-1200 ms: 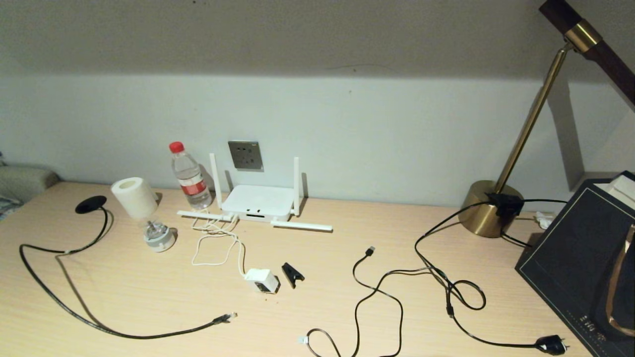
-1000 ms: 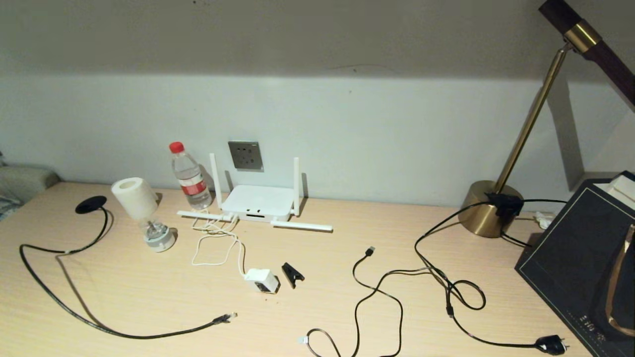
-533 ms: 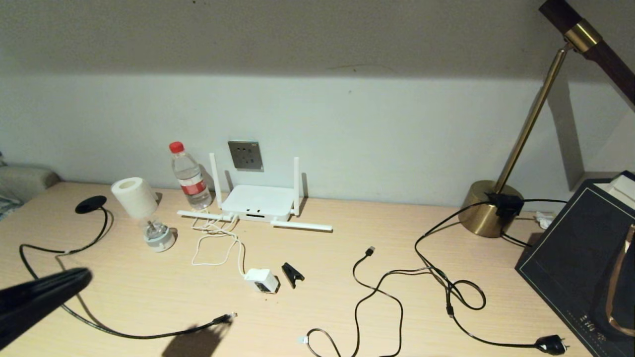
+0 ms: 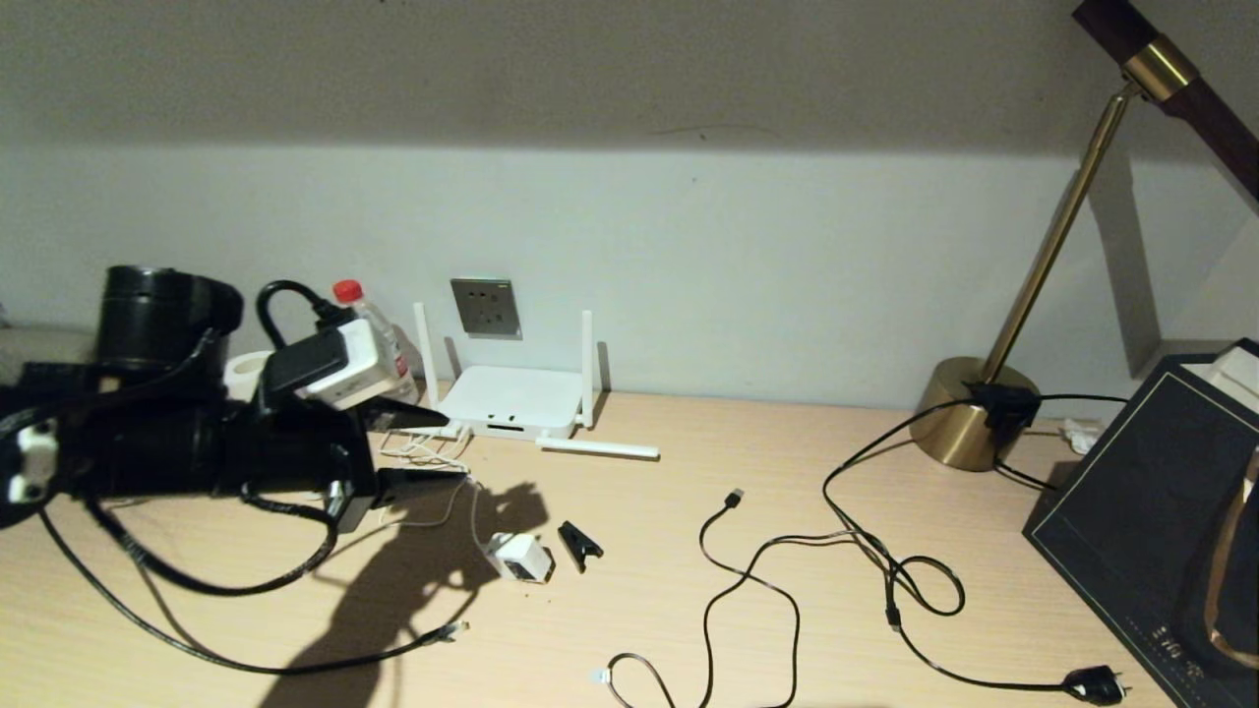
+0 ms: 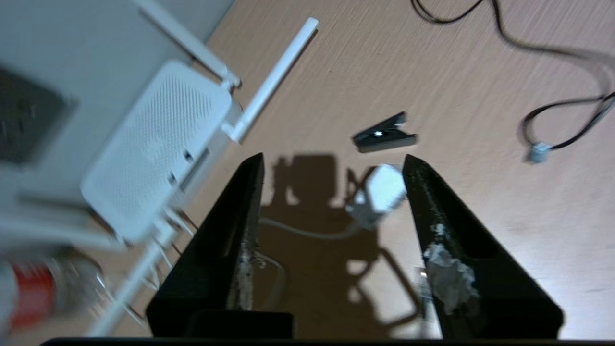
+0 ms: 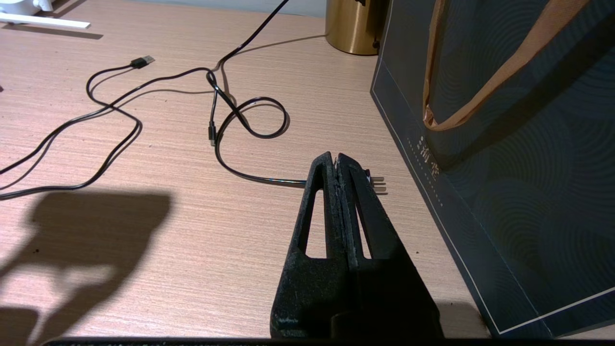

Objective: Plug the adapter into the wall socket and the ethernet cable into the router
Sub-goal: Pick up plug

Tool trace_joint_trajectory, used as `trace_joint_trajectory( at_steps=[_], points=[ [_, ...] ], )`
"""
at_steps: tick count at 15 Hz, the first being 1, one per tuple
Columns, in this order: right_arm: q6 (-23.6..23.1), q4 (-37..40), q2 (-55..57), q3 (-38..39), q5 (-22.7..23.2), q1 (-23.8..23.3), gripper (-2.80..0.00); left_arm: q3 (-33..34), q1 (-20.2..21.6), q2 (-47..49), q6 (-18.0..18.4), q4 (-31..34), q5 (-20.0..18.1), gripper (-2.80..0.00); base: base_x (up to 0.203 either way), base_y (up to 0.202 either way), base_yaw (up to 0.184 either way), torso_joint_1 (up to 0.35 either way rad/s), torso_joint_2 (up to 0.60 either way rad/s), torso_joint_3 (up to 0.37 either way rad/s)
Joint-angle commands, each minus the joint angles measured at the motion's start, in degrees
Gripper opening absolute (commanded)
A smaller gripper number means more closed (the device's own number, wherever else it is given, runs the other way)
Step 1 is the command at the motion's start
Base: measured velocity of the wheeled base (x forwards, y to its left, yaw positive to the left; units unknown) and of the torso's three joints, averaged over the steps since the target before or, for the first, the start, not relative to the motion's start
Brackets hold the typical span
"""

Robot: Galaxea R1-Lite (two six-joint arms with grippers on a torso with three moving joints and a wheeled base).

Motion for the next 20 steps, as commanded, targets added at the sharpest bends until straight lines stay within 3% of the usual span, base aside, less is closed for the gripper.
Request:
trace_joint_trajectory(
  at_steps=[1, 4, 5, 6, 10, 13, 20],
  points=[
    [-0.03, 0.03, 0.09, -0.01, 0.01, 0.01, -2.8, -11.63, -1.34, 11.18, 15.96, 9.62, -1.86, 0.0, 0.0, 0.0, 0.0, 0.0, 0.0, 0.0],
    [-0.03, 0.03, 0.09, -0.01, 0.01, 0.01, -2.8, -27.27, -1.99, 17.45, 35.41, 32.26, -2.61, 0.0, 0.0, 0.0, 0.0, 0.0, 0.0, 0.0],
    [-0.03, 0.03, 0.09, -0.01, 0.01, 0.01, -2.8, -30.32, -2.12, 19.87, 42.57, 39.46, -1.82, 0.0, 0.0, 0.0, 0.0, 0.0, 0.0, 0.0],
    [-0.03, 0.03, 0.0, -0.01, 0.01, 0.01, -2.8, -31.48, -2.58, 21.72, 46.69, 43.15, 0.69, 0.0, 0.0, 0.0, 0.0, 0.0, 0.0, 0.0],
    [-0.03, 0.03, 0.09, -0.01, 0.01, 0.01, -2.8, -30.72, -6.03, 24.35, 45.48, 44.23, 2.43, 0.0, 0.0, 0.0, 0.0, 0.0, 0.0, 0.0],
    [-0.03, 0.03, 0.05, -0.01, 0.01, 0.01, -2.8, -27.98, -9.81, 24.66, 39.46, 43.65, 2.71, 0.0, 0.0, 0.0, 0.0, 0.0, 0.0, 0.0],
    [-0.03, 0.03, 0.06, -0.01, 0.01, 0.01, -2.8, -28.19, -9.97, 27.09, 37.87, 41.67, 5.86, 0.0, 0.0, 0.0, 0.0, 0.0, 0.0, 0.0]
  ],
)
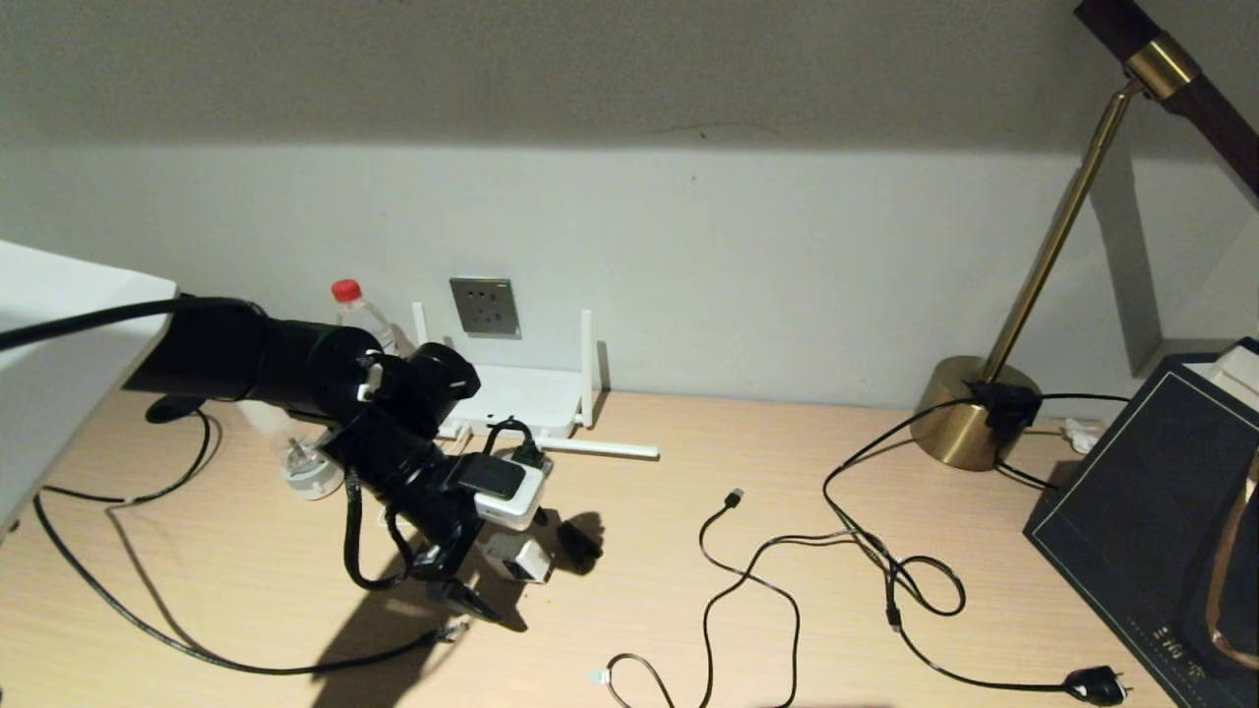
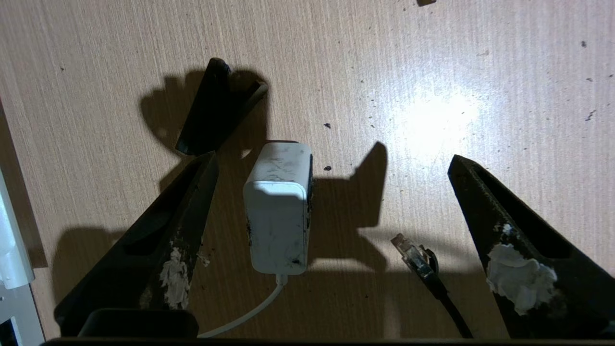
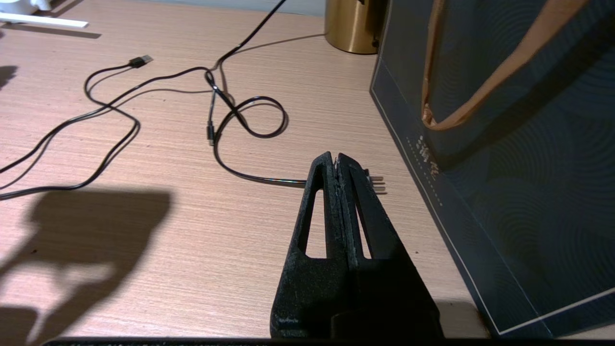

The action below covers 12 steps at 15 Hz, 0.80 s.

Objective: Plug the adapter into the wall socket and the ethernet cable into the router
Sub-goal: Pick up plug

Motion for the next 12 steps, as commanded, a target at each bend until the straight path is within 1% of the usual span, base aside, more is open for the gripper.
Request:
trace_joint_trajectory(
  at_steps=[1, 3, 5, 7, 9, 12],
  points=[
    [-0.03, 0.03, 0.09, -0.01, 0.04, 0.01, -2.8, 0.11, 0.05, 0.82, 0.11, -0.17, -0.03, 0.0, 0.0, 0.0, 0.0, 0.0, 0.0, 0.0],
    [-0.03, 0.03, 0.09, -0.01, 0.04, 0.01, -2.8, 0.25, 0.05, 1.18, -1.15, -0.25, 0.03, 0.0, 0.0, 0.0, 0.0, 0.0, 0.0, 0.0],
    [-0.03, 0.03, 0.09, -0.01, 0.04, 0.01, -2.8, 0.25, 0.54, 1.79, -1.23, -0.88, 0.05, 0.0, 0.0, 0.0, 0.0, 0.0, 0.0, 0.0],
    [-0.03, 0.03, 0.01, -0.01, 0.04, 0.01, -2.8, 0.31, 1.24, 2.64, -1.37, -2.35, 0.72, 0.0, 0.0, 0.0, 0.0, 0.0, 0.0, 0.0],
    [-0.03, 0.03, 0.09, -0.01, 0.04, 0.01, -2.8, 0.95, 1.55, 3.27, -3.52, -4.56, 0.84, 0.0, 0.0, 0.0, 0.0, 0.0, 0.0, 0.0],
    [-0.03, 0.03, 0.09, -0.01, 0.04, 0.01, -2.8, 0.96, 1.47, 4.27, -4.13, -6.32, 0.84, 0.0, 0.0, 0.0, 0.0, 0.0, 0.0, 0.0]
  ],
)
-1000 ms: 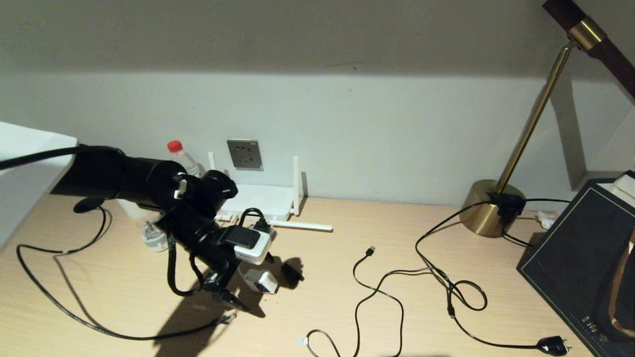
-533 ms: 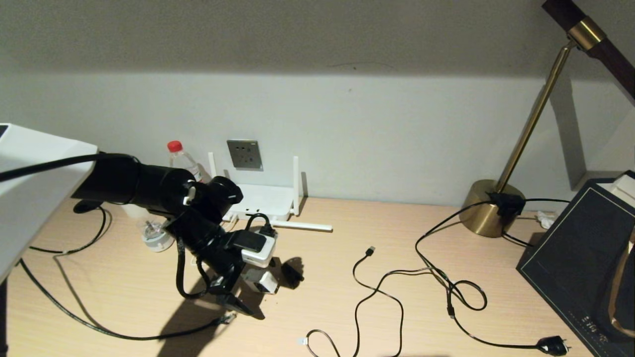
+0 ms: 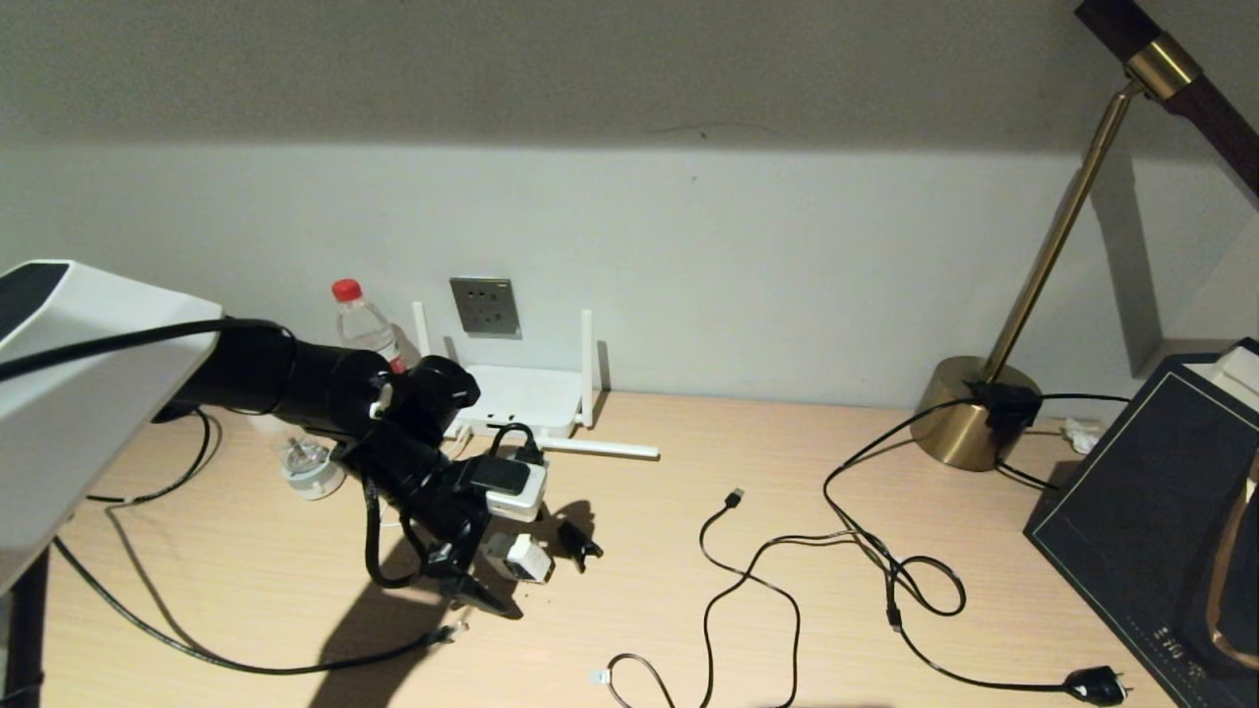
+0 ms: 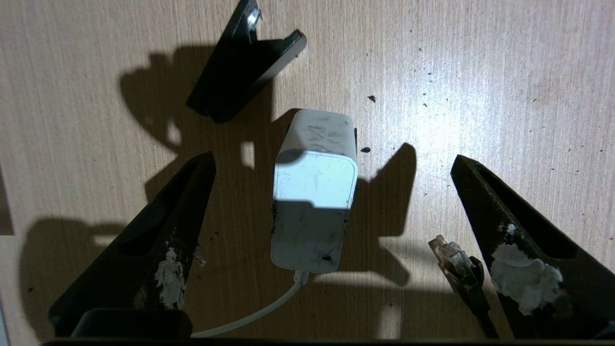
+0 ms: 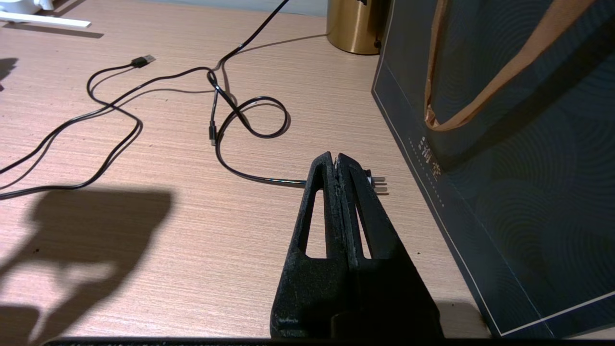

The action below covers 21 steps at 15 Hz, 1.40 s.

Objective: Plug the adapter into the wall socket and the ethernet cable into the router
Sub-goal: Pick up plug

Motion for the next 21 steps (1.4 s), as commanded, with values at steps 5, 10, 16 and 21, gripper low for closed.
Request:
trace_joint_trajectory(
  at_steps=[5, 10, 16, 21],
  points=[
    [-0.01, 0.04, 0.01, -0.01, 0.01, 0.01, -2.8, 0.04, 0.06, 1.31, -0.39, -0.33, -0.21, 0.0, 0.0, 0.0, 0.0, 0.0, 0.0, 0.0],
    [-0.01, 0.04, 0.09, -0.01, 0.01, 0.01, -2.8, -0.22, 0.06, 2.1, -0.39, -0.59, -0.21, -2.8, 0.0, 0.0, 0.0, 0.0, 0.0, 0.0],
    [-0.01, 0.04, 0.09, -0.01, 0.01, 0.01, -2.8, -0.13, 0.23, 3.42, -0.39, -2.96, -0.3, -2.8, 0.0, 0.0, 0.0, 0.0, 0.0, 0.0],
    [-0.01, 0.04, 0.08, -0.01, 0.01, 0.01, -2.8, 0.03, 2.69, 2.36, -0.4, -3.05, -3.44, -2.8, 0.0, 0.0, 0.0, 0.0, 0.0, 0.0]
  ],
)
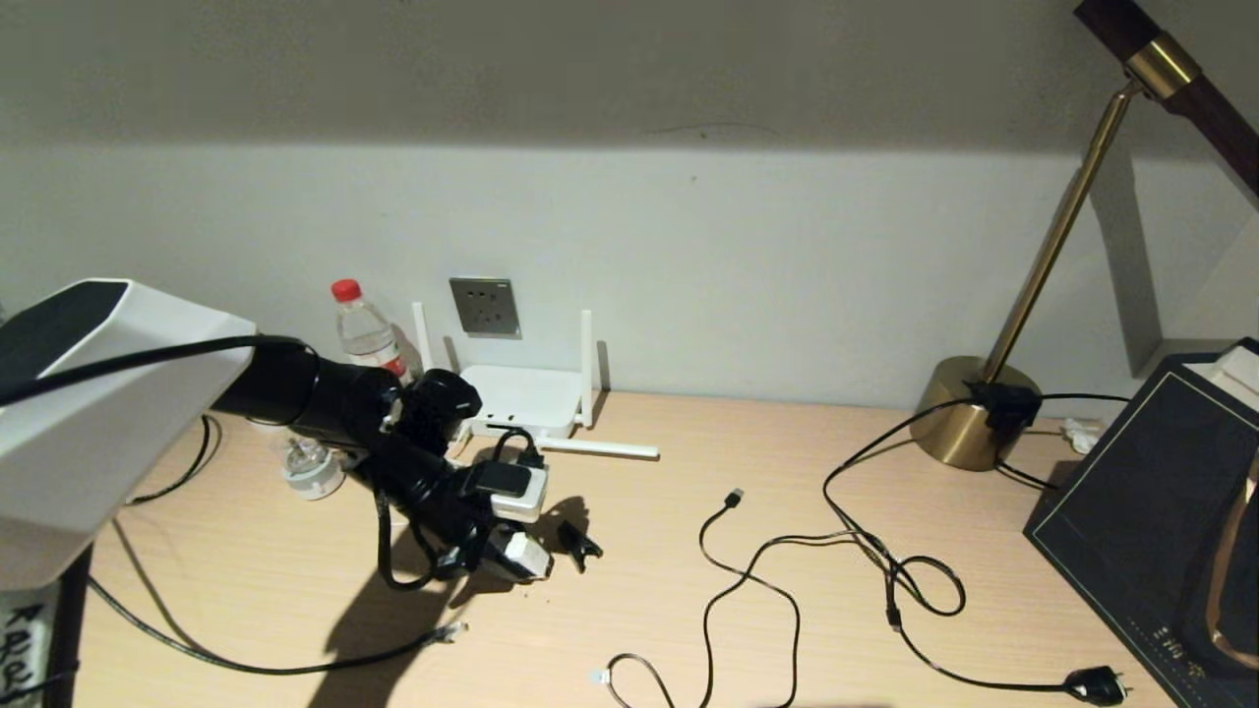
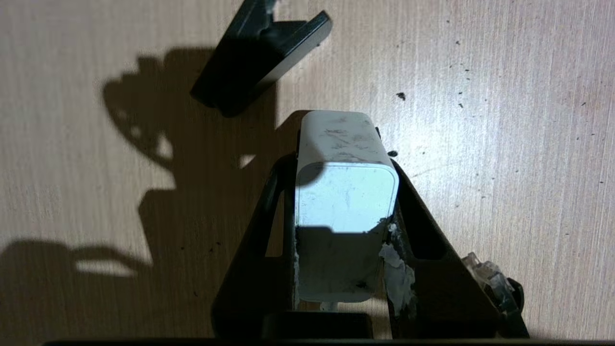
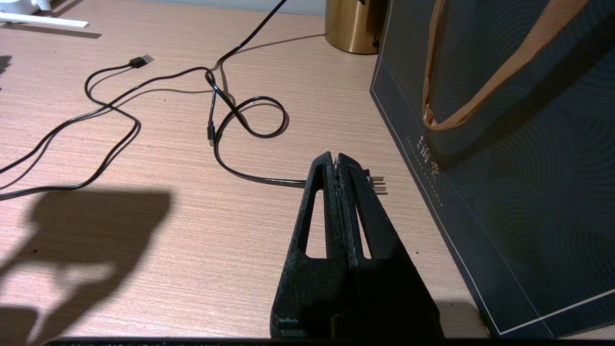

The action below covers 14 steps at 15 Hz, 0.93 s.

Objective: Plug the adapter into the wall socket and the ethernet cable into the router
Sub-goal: Pick up plug, then align plug and socket

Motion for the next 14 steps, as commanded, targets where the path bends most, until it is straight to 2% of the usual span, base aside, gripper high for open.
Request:
trace_joint_trajectory(
  at_steps=[1, 3, 4, 5, 8, 10, 11, 12, 14],
  points=[
    [-0.03, 0.03, 0.09, -0.01, 0.01, 0.01, -2.8, 0.24, 1.58, -2.09, 0.47, 0.25, -2.01, -2.8, 0.0, 0.0, 0.0, 0.0, 0.0, 0.0],
    [-0.03, 0.03, 0.09, -0.01, 0.01, 0.01, -2.8, 2.29, 3.2, -6.09, 0.28, 0.34, -4.24, -2.8, 0.0, 0.0, 0.0, 0.0, 0.0, 0.0],
    [-0.03, 0.03, 0.09, -0.01, 0.01, 0.01, -2.8, 4.31, 4.19, -8.91, -0.81, 0.58, -5.47, -2.8, 0.0, 0.0, 0.0, 0.0, 0.0, 0.0],
    [-0.03, 0.03, 0.05, -0.01, 0.01, 0.01, -2.8, 7.05, 4.82, -12.19, -3.52, 0.73, -6.81, -2.8, 0.0, 0.0, 0.0, 0.0, 0.0, 0.0],
    [-0.03, 0.03, 0.08, -0.01, 0.01, 0.01, -2.8, 15.98, 5.49, -24.59, -17.18, 0.81, -12.81, -2.8, 0.0, 0.0, 0.0, 0.0, 0.0, 0.0],
    [-0.03, 0.03, 0.09, -0.01, 0.01, 0.01, -2.8, 19.12, 5.91, -31.48, -30.22, 0.28, -14.92, -2.8, 0.0, 0.0, 0.0, 0.0, 0.0, 0.0],
    [-0.03, 0.03, 0.03, -0.01, 0.01, 0.01, -2.8, 19.36, 7.59, -32.71, -33.47, -1.23, -15.44, -2.8, 0.0, 0.0, 0.0, 0.0, 0.0, 0.0],
    [-0.03, 0.03, 0.09, -0.01, 0.01, 0.01, -2.8, 18.79, 10.64, -32.25, -34.38, -4.72, -15.73, -2.8, 0.0, 0.0, 0.0, 0.0, 0.0, 0.0],
    [-0.03, 0.03, 0.09, -0.01, 0.01, 0.01, -2.8, 18.04, 16.01, -29.3, -41.12, -16.68, -15.97, -2.8, 0.0, 0.0, 0.0, 0.0, 0.0, 0.0]
  ],
)
